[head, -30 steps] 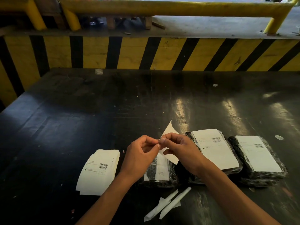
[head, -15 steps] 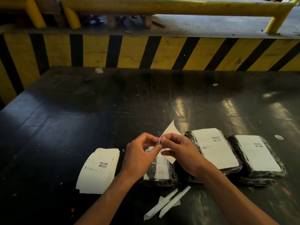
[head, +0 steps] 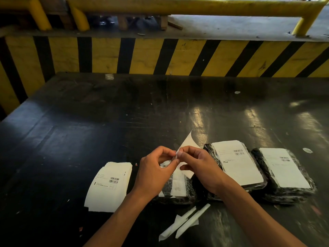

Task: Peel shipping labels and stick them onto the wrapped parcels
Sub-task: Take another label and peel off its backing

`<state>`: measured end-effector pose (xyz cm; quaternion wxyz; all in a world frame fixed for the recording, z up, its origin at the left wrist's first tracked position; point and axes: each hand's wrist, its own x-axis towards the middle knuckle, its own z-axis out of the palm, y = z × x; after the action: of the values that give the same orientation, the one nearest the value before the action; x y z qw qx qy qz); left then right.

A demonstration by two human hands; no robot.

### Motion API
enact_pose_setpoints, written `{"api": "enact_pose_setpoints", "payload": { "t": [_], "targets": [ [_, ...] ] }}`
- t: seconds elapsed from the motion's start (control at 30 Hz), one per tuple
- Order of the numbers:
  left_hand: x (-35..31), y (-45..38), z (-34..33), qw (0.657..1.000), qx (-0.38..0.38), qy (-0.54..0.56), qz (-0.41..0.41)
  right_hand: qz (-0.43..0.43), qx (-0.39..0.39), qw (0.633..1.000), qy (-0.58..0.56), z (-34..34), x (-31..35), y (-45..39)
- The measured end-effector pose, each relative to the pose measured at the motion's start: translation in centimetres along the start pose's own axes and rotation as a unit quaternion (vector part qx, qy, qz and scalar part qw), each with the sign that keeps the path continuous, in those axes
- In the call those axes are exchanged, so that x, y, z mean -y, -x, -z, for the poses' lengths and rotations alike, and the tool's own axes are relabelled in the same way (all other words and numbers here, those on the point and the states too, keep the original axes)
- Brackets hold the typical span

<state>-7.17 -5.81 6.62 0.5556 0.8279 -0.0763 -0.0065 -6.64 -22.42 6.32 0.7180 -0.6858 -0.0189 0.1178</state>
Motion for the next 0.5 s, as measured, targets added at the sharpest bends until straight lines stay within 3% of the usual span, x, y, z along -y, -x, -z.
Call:
{"api": "enact_pose_setpoints", "payload": {
  "t": [0.33, 0.5],
  "targets": [
    [0.04, -0.08, 0.45, 0.989, 0.052, 0.105, 0.085, 0.084, -0.004, 0.984, 0.156, 0.28, -0.32, 0.57],
    [0.17, 0.13, 0.19, 0.989, 0.046, 0.110, 0.086, 0.077, -0.005, 0.989, 0.125, 0.26, -0.37, 0.68]
  ]
}}
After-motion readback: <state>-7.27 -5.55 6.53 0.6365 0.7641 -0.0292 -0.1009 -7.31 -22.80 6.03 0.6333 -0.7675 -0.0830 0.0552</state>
